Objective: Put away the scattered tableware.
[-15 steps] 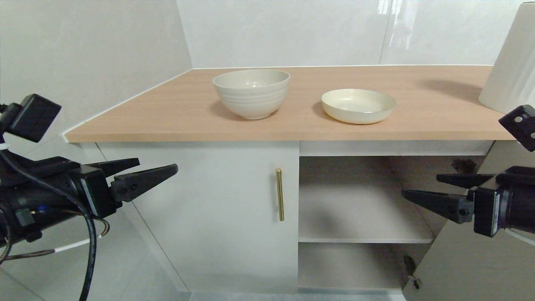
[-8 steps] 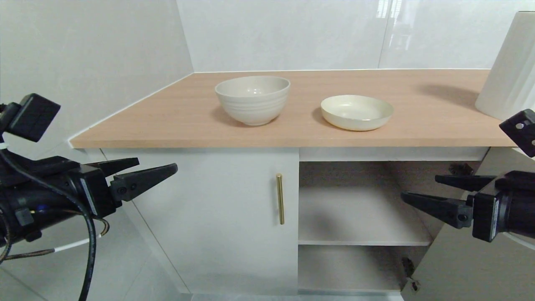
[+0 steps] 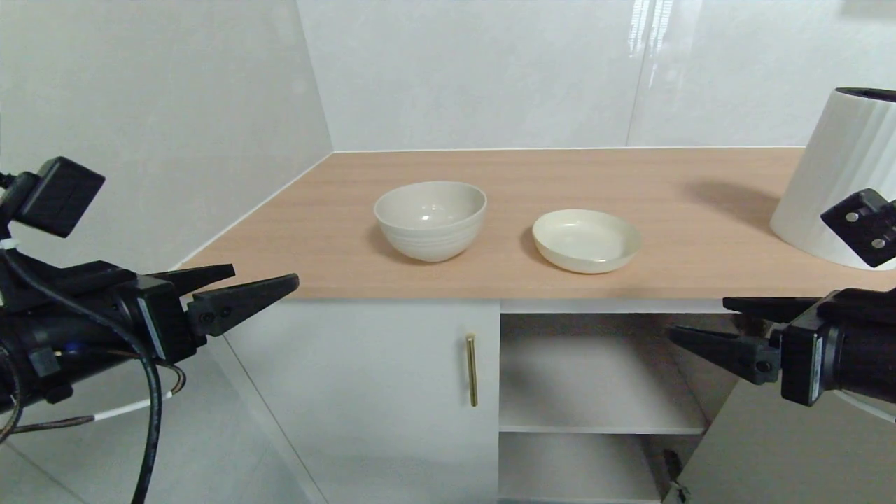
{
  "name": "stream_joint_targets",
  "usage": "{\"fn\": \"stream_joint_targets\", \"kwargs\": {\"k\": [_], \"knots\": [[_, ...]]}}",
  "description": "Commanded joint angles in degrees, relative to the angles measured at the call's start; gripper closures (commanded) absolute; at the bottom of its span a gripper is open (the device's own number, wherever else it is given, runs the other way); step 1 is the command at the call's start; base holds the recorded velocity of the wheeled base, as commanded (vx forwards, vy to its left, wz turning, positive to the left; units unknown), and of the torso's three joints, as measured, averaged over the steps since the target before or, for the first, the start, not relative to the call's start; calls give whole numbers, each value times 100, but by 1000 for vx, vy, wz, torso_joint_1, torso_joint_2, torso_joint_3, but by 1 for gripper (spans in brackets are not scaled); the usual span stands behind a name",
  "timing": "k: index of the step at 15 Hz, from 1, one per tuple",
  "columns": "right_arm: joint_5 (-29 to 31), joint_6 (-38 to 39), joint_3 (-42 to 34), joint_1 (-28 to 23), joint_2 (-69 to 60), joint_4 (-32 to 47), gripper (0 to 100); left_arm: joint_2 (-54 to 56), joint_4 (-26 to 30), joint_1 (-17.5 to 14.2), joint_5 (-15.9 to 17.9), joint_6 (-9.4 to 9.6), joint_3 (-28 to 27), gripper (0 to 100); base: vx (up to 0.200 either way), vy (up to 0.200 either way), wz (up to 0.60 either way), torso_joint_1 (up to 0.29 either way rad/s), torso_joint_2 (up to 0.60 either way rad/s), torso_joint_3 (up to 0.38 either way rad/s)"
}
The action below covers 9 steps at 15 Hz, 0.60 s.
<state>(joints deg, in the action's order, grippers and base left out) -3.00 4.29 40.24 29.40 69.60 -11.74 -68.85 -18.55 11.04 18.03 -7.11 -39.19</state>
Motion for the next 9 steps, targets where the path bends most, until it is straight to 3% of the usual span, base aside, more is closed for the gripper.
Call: {"fn": "stream_joint_targets", "kwargs": {"k": [1, 6, 9], "knots": [[1, 2, 1, 4, 36, -13, 0, -32, -8, -6, -1, -1, -1, 0, 0, 0, 0, 251, -452, -281], [1, 10, 19, -14, 186, -118, 0, -49, 1, 3, 16, -1, -1, 0, 0, 0, 0, 221, -479, -269], [1, 19, 19, -260, 784, -1313, 0, -190, 168, 3, 157, -54, -308, 0, 0, 0, 0, 176, -391, -219]]}}
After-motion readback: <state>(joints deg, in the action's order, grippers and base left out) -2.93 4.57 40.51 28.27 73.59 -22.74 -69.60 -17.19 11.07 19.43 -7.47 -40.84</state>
